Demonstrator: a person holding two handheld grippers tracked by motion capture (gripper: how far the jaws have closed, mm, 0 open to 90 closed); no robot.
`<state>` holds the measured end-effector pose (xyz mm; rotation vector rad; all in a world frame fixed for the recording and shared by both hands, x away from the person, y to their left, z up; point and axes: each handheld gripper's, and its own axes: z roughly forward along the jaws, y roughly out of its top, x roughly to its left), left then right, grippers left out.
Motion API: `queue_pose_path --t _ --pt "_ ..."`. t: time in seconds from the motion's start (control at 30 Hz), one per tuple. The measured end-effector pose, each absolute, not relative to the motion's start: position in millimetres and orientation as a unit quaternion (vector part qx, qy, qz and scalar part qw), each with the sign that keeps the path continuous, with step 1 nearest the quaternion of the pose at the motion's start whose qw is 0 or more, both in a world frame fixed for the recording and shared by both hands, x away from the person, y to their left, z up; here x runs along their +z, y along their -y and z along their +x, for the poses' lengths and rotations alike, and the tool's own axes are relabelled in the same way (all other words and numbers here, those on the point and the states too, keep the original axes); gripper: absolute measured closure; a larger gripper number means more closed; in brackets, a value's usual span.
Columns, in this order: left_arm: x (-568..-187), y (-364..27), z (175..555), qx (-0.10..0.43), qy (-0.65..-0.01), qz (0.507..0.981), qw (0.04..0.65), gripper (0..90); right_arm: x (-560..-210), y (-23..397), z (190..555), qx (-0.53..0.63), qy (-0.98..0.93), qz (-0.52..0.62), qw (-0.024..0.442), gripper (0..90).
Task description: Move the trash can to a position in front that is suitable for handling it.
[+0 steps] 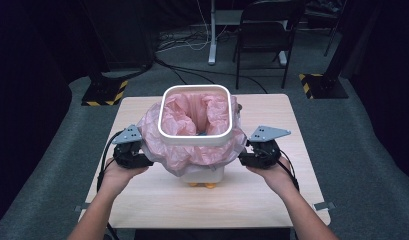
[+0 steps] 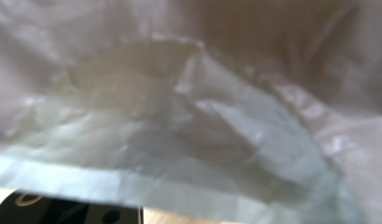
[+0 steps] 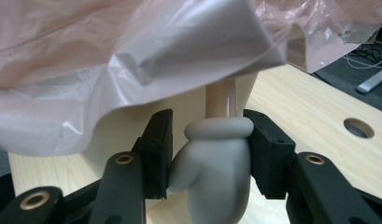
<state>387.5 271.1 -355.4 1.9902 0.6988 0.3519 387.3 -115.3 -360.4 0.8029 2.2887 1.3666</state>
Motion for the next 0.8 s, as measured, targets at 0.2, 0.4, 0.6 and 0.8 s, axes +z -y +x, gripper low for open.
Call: queue_pose_path --t 0.2,0.4,0.6,0.8 --pt "-356 -263 376 0.146 -0.275 0.821 0.478 52.8 -365 123 372 0.487 -0.806 0.281 0.187 53.7" --pt "-354 -258 368 0.145 -0.265 0.822 0.483 52.7 -368 131 363 0.491 -0.802 0.283 0.189 53.8" --pt "-359 -255 363 0.139 -0.264 0.820 0.488 52.7 -372 136 358 0.491 -0.802 0.282 0.192 53.7" --pt "-368 -258 359 0.129 -0.270 0.808 0.508 52.6 -379 140 354 0.499 -0.801 0.276 0.182 53.3"
